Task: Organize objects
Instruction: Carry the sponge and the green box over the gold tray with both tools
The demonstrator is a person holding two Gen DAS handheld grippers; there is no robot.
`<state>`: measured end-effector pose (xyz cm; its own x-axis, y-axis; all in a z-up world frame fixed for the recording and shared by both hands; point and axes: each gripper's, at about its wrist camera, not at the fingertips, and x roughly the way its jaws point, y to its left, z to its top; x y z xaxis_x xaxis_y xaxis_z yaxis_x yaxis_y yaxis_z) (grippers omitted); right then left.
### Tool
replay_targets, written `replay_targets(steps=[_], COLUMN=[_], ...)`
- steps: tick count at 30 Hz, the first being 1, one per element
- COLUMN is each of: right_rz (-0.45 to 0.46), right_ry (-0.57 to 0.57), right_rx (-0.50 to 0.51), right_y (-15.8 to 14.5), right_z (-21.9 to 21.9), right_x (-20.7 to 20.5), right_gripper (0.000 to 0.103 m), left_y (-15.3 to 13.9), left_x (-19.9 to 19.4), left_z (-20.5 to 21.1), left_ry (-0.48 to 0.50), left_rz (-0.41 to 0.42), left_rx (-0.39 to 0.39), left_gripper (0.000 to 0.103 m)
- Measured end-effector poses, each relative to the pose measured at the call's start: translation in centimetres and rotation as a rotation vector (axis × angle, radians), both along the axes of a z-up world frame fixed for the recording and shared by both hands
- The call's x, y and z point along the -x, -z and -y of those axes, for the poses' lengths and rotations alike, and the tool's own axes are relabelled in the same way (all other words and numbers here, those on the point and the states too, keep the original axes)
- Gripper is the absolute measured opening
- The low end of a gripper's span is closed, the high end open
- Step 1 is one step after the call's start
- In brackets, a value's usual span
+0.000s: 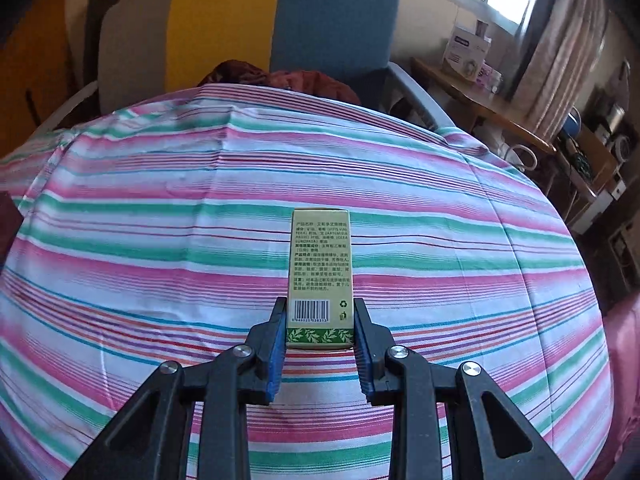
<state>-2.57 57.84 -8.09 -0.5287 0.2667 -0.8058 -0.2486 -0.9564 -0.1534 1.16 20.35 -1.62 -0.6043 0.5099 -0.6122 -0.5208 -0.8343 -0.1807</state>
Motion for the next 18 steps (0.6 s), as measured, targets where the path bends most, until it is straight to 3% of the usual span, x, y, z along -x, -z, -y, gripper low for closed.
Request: replay_targets(steps=[3,12,18], right_rz=[0.019,-0.022,-0.058], right_ry=[-0.042,-0.182,-0.265], right_rx=[-0.035,-0.003,0.105], right_y=[-0.5,-4.6,-6.0], right_z=[1.4,8.9,15.5], right_x=[0.0,-1.0,-2.2], right_gripper=[0.03,0.03,0.03], left_y=[-0.5,0.5,1.7], left_x=[0.4,1.8,3.5], left_z=[3.0,11.1,15.3], left_ry=[-0.045,-0.187,-0.269], left_rz=[-0.007,0.024,0.075], left_rx=[-0.004,-0.004,-0.013], left_gripper=[0.056,0.056,0.057])
